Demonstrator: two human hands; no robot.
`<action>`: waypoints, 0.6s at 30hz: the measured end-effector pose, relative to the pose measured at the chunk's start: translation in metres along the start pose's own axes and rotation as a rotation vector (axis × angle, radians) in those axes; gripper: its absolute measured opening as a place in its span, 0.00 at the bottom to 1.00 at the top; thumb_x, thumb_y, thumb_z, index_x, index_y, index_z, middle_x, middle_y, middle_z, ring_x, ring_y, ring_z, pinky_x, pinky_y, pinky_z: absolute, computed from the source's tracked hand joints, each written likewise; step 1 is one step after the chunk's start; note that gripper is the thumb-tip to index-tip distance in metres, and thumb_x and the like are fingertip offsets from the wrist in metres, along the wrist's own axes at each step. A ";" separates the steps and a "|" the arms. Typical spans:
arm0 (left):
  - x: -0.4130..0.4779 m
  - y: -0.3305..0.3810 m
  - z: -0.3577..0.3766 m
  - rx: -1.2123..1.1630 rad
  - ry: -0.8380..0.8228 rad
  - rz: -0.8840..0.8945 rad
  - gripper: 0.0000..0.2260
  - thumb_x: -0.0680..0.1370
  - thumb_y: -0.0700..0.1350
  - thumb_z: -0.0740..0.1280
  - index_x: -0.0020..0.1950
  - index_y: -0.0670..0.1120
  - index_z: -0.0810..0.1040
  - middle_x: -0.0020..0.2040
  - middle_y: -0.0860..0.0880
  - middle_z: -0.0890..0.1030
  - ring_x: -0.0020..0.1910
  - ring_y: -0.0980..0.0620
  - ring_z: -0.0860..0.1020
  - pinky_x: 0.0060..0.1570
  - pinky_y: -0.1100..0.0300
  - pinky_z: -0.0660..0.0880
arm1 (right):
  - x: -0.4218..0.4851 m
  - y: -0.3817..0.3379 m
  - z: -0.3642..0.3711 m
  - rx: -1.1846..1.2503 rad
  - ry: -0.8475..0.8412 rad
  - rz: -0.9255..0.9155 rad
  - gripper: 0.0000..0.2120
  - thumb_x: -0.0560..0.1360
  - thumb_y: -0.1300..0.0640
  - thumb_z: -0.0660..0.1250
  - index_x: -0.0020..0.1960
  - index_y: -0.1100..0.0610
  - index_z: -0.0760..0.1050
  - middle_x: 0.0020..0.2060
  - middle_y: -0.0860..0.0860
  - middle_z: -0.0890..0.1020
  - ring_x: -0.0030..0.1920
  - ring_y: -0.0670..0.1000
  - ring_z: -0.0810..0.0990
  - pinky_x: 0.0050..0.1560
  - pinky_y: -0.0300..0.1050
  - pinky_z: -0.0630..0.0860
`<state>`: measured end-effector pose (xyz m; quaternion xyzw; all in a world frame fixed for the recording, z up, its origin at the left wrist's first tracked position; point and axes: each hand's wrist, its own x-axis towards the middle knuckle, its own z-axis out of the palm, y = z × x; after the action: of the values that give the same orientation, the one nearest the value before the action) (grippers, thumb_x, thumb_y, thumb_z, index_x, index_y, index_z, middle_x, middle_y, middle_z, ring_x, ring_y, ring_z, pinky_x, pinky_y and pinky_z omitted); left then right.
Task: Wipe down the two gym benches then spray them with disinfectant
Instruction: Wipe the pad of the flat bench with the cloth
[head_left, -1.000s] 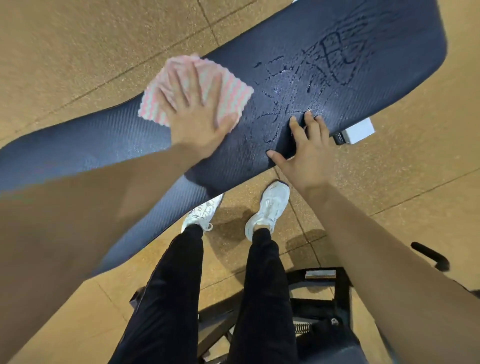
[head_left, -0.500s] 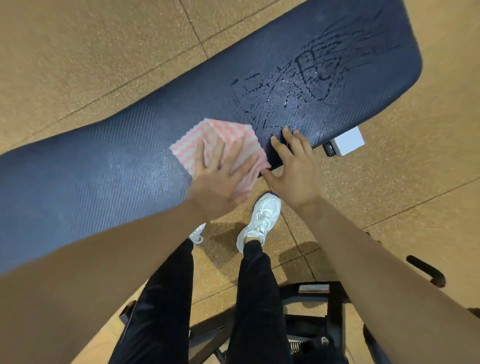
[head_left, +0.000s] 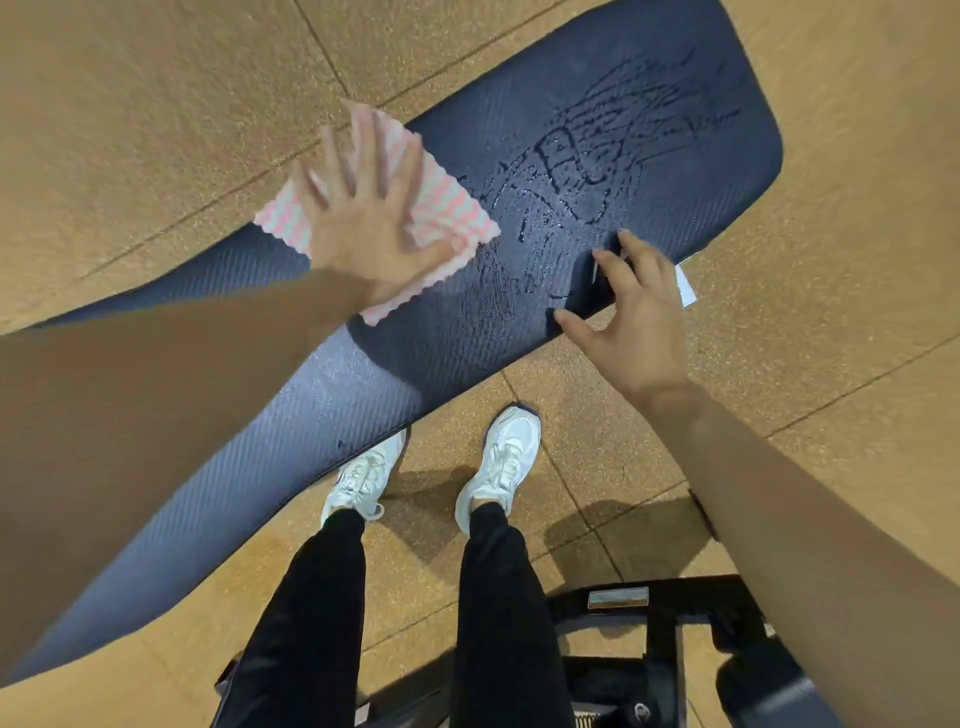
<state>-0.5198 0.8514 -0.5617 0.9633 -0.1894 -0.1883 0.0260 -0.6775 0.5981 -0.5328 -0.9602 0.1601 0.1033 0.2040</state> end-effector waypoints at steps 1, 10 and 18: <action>0.009 -0.001 -0.006 0.046 0.000 0.040 0.48 0.70 0.82 0.45 0.83 0.58 0.41 0.84 0.43 0.40 0.81 0.29 0.41 0.73 0.24 0.42 | 0.005 0.003 -0.002 -0.022 -0.022 0.034 0.40 0.72 0.37 0.73 0.78 0.53 0.66 0.79 0.53 0.62 0.79 0.58 0.58 0.78 0.57 0.60; -0.013 0.048 0.010 0.182 -0.083 0.318 0.50 0.70 0.81 0.44 0.83 0.53 0.36 0.84 0.42 0.38 0.81 0.33 0.39 0.73 0.24 0.44 | 0.012 0.010 0.001 -0.030 -0.071 0.076 0.48 0.70 0.32 0.72 0.81 0.50 0.58 0.82 0.50 0.54 0.82 0.56 0.48 0.81 0.56 0.53; -0.077 0.098 0.049 0.165 -0.040 0.620 0.43 0.80 0.73 0.50 0.84 0.44 0.46 0.84 0.42 0.46 0.83 0.38 0.45 0.78 0.33 0.46 | 0.011 0.012 0.000 -0.012 -0.056 0.057 0.45 0.71 0.31 0.67 0.81 0.52 0.60 0.82 0.52 0.57 0.82 0.58 0.50 0.79 0.57 0.57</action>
<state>-0.6388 0.7907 -0.5687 0.8548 -0.4888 -0.1742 0.0001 -0.6716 0.5849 -0.5401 -0.9532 0.1810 0.1368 0.1999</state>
